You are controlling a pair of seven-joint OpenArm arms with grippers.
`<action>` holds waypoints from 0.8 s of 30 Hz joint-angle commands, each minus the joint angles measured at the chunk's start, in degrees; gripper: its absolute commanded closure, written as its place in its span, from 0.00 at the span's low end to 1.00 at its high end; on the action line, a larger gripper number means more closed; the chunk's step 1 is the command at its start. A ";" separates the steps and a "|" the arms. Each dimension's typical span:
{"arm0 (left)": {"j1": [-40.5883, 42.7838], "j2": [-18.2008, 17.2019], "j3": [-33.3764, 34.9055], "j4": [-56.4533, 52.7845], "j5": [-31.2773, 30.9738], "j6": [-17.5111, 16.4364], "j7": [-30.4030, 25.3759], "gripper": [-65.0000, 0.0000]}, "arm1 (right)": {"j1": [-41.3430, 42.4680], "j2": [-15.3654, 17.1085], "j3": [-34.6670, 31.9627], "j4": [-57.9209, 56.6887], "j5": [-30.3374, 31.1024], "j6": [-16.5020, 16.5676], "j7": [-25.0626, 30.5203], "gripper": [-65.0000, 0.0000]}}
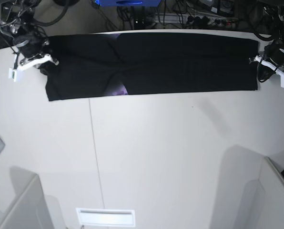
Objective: Fold the T-shirt properly
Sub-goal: 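Release the hem and raise both grippers off the folded shirt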
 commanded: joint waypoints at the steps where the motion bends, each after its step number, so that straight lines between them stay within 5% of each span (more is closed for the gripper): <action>1: 0.00 -0.27 -0.39 0.69 -1.02 0.09 -1.08 1.00 | 0.24 0.15 0.27 -0.20 0.25 0.24 -0.17 1.00; 12: -0.09 0.08 4.35 -7.23 -1.02 0.09 -5.48 1.00 | 1.39 1.55 -2.01 -2.40 -0.28 0.33 -1.57 1.00; 16: -0.09 0.08 7.78 -9.16 3.64 0.18 -8.64 1.00 | 2.44 2.26 -7.38 -2.93 -7.14 0.33 -1.14 1.00; 24: -2.81 2.19 9.89 -12.68 11.64 0.18 -10.14 1.00 | 7.54 -0.91 -7.82 -11.28 -17.78 0.33 -1.14 1.00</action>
